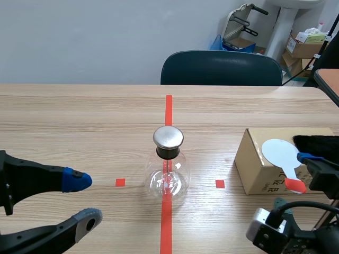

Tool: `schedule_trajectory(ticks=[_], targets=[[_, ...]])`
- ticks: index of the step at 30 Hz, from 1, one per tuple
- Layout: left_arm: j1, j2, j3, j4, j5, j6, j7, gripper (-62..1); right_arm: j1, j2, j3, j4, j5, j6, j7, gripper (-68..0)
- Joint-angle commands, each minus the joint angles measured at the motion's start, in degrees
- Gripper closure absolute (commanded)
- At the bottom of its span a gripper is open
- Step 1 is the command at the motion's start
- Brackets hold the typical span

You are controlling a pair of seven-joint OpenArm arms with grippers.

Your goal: Do the electroscope experiment

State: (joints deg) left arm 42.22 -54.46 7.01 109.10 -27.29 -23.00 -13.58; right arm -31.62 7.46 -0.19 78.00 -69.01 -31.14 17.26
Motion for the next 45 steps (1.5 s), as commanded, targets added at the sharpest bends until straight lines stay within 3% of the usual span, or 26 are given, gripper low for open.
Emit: schedule_trajectory(ticks=[1,14,27,42,45], targets=[[0.31,0.31,0.11,0.42,-0.37,-0.33,-0.46,-31.7,0.33,0.76,0.22,1.07,0.2,-1.03,0.57,-67.9],[0.31,0.31,0.11,0.42,-0.37,-0.33,0.07,-31.7,0.33,0.76,0.22,1.07,0.2,-1.03,0.5,-67.6],[0.28,0.31,0.11,0.42,-0.37,-0.33,0.07,-31.7,0.33,0.76,0.22,1.07,0.24,-1.03,-0.15,-36.2],[0.28,0.33,0.11,0.42,-0.39,-0.33,-0.39,-31.7,0.35,0.76,0.22,1.07,0.17,-1.01,-0.76,-34.2],[0.28,0.33,0.11,0.42,-0.39,-0.33,-0.39,-31.7,0.35,0.76,0.22,1.07,0.17,-1.01,-0.79,-27.3]])
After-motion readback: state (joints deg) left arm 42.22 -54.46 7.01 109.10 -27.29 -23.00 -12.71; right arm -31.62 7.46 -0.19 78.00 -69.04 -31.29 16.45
